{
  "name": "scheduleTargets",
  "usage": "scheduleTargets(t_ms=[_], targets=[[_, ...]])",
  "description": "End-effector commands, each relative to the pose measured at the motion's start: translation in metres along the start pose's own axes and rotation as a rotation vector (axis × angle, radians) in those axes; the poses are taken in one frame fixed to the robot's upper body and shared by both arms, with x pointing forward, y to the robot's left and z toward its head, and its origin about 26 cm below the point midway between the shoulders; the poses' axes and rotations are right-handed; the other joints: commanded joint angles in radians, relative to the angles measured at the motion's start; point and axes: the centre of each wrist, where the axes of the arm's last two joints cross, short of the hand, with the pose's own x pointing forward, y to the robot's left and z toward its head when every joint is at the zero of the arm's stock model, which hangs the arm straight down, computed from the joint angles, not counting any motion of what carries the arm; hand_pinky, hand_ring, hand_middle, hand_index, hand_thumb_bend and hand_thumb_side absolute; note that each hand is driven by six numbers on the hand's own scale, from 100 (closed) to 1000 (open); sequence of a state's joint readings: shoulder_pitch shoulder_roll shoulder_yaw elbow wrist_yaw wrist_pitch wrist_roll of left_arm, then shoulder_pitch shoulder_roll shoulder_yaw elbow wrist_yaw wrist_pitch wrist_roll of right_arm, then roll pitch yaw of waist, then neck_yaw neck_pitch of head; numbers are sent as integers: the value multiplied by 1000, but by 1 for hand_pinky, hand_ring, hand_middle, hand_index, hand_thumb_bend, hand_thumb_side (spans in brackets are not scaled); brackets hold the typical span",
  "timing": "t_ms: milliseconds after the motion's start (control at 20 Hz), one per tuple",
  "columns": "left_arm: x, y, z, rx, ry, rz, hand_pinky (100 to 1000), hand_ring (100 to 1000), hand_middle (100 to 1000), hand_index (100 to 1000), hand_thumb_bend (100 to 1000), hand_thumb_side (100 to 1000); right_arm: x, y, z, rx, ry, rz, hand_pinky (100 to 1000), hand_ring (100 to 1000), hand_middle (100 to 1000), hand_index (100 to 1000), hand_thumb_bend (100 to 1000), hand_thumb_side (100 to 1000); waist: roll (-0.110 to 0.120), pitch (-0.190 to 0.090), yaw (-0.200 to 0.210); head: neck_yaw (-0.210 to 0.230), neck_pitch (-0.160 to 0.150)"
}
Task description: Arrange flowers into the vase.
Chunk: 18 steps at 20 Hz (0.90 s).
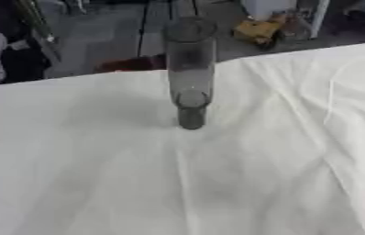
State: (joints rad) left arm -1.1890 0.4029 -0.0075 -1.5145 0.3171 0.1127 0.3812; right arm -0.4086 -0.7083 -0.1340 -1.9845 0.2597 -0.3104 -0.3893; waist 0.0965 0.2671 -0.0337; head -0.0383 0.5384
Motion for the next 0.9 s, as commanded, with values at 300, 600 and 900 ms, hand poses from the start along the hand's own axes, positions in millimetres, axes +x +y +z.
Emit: scheduleTargets(t_ms=[300, 600, 900], targets=[[9, -8, -14, 95, -75, 139, 100, 100, 100, 100, 100, 652, 7, -4, -16, 9, -63, -9, 838, 1000, 796, 813, 100, 999, 8, -5, -20, 33, -41], [14, -23, -17, 138, -121, 211, 100, 100, 100, 100, 100, 651, 8, -4, -19, 15, -77, -12, 838, 1000, 796, 813, 100, 1000, 20, 4, -38, 53, -53], [19, -33, -17, 180, -133, 226, 100, 100, 100, 100, 100, 651, 8, -4, -20, 18, -80, -13, 838, 1000, 795, 813, 100, 1000, 26, 9, -44, 57, -55]])
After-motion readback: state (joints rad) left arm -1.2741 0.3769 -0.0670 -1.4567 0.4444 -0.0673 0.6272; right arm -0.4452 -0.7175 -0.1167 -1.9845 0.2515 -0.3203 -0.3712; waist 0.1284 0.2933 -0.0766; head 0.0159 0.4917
